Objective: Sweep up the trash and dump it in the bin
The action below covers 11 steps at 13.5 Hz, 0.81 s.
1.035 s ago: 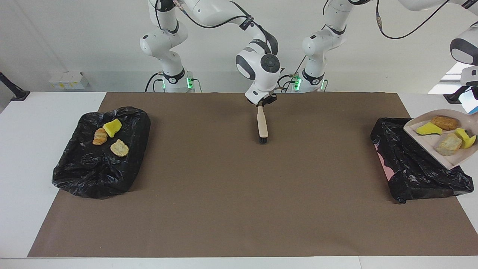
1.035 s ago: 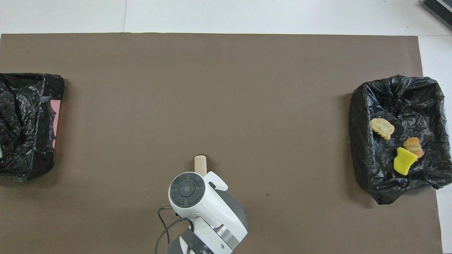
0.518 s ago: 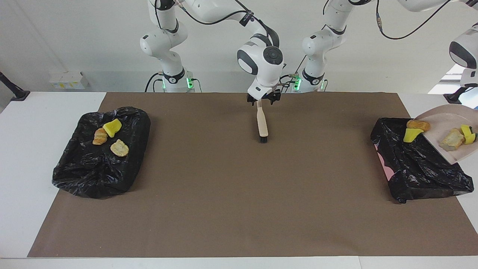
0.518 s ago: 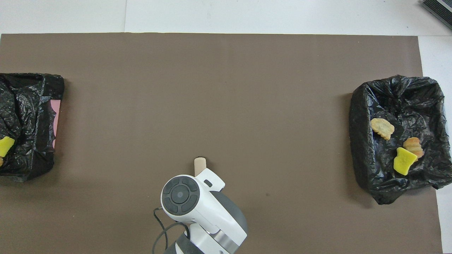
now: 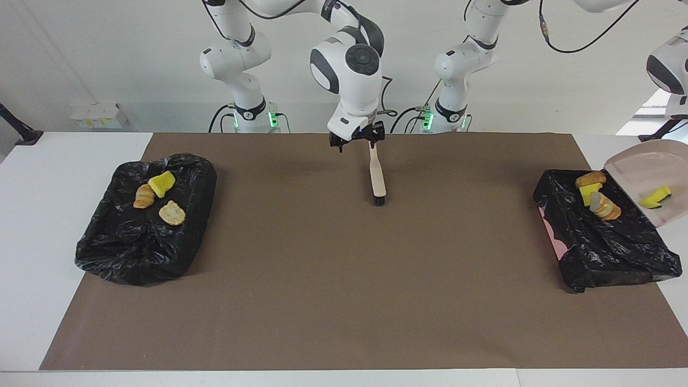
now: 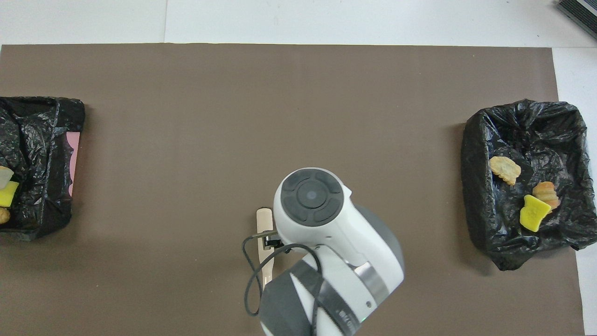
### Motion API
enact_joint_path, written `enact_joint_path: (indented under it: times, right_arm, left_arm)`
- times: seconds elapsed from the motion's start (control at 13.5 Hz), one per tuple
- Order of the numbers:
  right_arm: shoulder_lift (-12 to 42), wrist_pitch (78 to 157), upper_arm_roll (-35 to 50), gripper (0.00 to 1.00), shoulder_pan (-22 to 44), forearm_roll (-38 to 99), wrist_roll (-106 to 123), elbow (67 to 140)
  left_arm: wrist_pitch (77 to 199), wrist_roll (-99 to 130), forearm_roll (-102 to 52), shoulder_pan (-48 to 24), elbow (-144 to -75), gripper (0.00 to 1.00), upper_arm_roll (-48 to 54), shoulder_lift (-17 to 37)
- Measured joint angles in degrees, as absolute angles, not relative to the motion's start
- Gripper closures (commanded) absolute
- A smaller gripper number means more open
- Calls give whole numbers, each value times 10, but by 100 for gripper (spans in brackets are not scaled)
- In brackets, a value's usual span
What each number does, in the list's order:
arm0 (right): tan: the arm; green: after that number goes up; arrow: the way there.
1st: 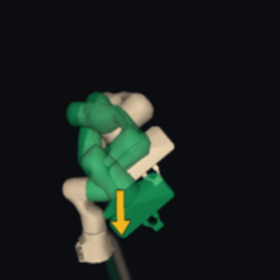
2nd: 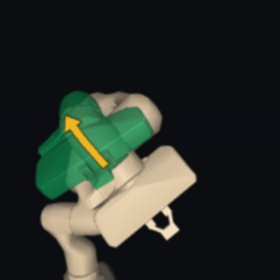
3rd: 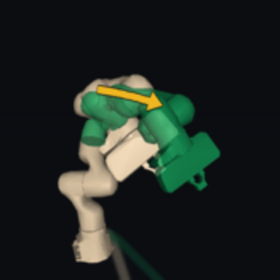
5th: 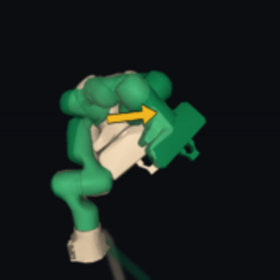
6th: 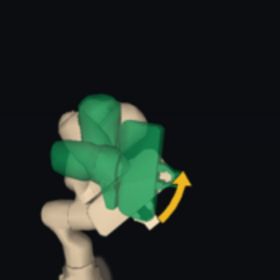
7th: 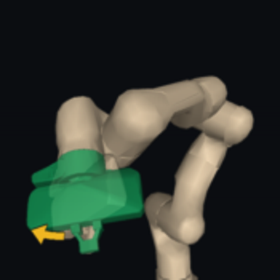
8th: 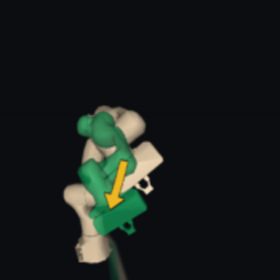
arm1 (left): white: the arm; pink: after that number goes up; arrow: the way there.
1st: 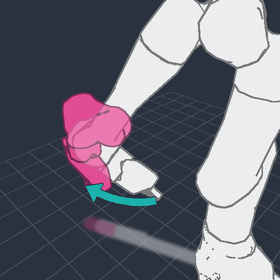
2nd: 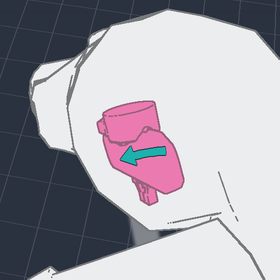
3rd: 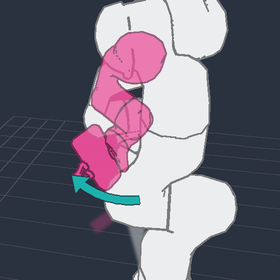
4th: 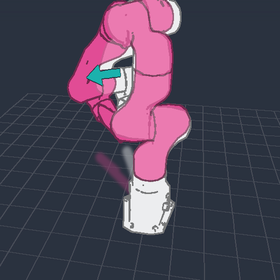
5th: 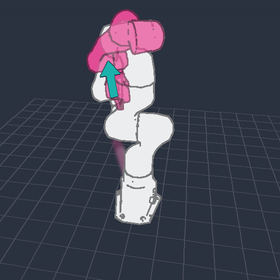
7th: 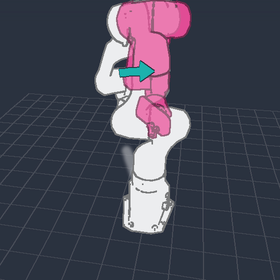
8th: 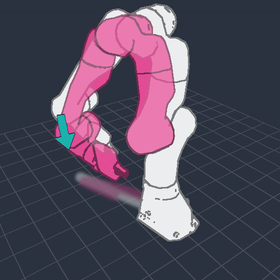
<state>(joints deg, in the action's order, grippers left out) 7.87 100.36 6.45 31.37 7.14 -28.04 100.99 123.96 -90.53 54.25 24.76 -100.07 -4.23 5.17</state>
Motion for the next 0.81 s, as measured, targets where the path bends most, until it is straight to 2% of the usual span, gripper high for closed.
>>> enact_joint_path:
  times: [0.37, 0.67, 0.81]
  right_arm:
    - [70, 939, 63, 0, 228, 38, -163, 957]
    - [71, 932, 60, 0, 151, 31, -96, 925]
    - [70, 932, 59, 0, 110, 18, -81, 914]
  left_arm:
    - [1200, -905, 549, 242, -1000, 100, -38, 26]
    - [1151, -904, 540, 228, -1001, 100, -32, 13]
    - [1128, -902, 471, 219, -1001, 100, -30, 12]
